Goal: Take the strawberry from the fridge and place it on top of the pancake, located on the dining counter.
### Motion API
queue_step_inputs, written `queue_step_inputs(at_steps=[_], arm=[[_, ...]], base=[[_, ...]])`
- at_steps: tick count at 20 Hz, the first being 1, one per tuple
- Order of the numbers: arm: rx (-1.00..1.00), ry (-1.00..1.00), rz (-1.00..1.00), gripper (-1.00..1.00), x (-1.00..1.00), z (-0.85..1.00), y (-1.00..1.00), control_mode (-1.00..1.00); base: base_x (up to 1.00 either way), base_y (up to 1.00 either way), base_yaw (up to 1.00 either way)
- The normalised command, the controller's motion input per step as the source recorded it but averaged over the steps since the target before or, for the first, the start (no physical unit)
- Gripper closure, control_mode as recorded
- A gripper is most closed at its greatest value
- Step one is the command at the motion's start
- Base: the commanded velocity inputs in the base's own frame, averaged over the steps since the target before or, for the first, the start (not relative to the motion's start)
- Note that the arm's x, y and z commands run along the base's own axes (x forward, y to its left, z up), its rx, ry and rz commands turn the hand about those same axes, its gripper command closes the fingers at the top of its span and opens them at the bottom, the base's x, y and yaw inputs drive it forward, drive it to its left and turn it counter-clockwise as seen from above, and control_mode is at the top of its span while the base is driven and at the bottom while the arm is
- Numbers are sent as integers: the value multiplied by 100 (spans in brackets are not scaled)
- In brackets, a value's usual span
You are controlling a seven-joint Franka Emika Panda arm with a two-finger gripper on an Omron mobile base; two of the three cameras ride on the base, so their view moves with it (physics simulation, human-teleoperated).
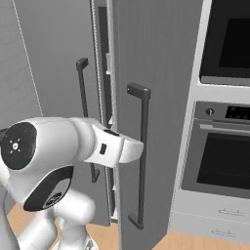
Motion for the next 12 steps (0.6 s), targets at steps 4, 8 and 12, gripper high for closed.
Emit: queue_step_inputs(at_steps=[4, 8, 12], arm=[[-38, 27, -2, -100, 9, 53, 98, -100], [-46, 27, 0, -100, 32, 2, 100, -100], [-36, 21, 0, -100, 46, 0, 92, -100]], base=[[0, 0, 0], [0, 0, 0], [0, 0, 0]])
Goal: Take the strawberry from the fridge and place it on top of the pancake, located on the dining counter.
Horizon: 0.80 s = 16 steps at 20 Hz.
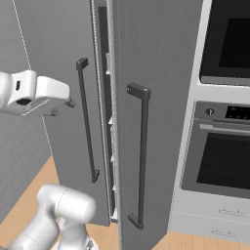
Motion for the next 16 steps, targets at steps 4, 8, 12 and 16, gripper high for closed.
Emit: queue_step_inputs(at_steps=[4, 8, 12, 16], arm=[[-22, 21, 1, -100, 78, -8, 57, -100], [-6, 11, 7, -100, 96, -22, 16, -100], [-3, 4, 9, -100, 81, -41, 0, -100], [-5, 1, 6, -100, 69, -53, 0, -100]], base=[[0, 0, 0], [0, 0, 0], [0, 0, 0], [0, 0, 0]])
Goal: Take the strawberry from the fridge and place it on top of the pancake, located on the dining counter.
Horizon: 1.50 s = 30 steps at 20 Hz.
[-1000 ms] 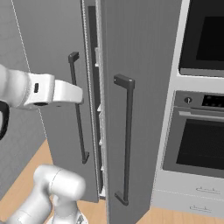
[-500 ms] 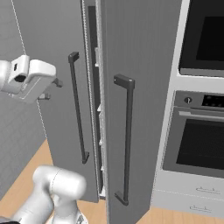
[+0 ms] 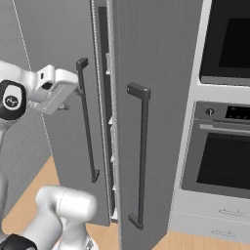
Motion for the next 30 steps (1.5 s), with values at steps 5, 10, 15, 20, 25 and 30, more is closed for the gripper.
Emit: queue_step_inputs(at_steps=[5, 10, 15, 20, 25, 30], arm=[[-1, 0, 0, -100, 62, -41, -1, -100], [0, 0, 0, -100, 62, -39, -12, -100], [0, 3, 0, -100, 72, -23, -30, -100], [0, 6, 0, -100, 68, -19, -41, -100], [0, 2, -1, -100, 34, -9, -56, -100], [0, -2, -8, -100, -11, 0, -73, -100]], base=[[0, 0, 0], [0, 0, 0], [0, 0, 0], [0, 0, 0], [0, 0, 0], [0, 0, 0]])
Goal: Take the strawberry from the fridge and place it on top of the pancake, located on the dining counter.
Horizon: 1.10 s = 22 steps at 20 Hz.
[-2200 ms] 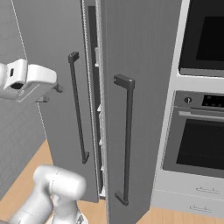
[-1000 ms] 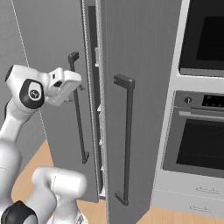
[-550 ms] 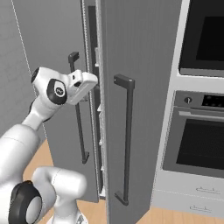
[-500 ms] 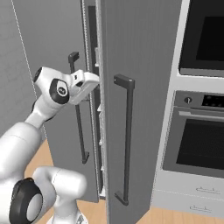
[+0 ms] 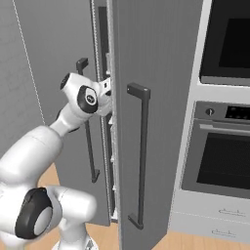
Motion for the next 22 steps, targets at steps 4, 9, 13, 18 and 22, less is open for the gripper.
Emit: queue_step_inputs(at_steps=[4, 9, 13, 18, 22], arm=[[0, -15, -13, -100, -76, 0, -94, -100], [3, -19, -18, -100, -99, 0, -100, -100], [6, -1, -21, -100, -30, 1, -94, -100], [9, 1, -16, -100, 0, 0, -86, -100], [13, 4, -11, -100, -6, 0, -73, -100]], base=[[0, 0, 0], [0, 0, 0], [0, 0, 0], [0, 0, 0], [0, 0, 0]])
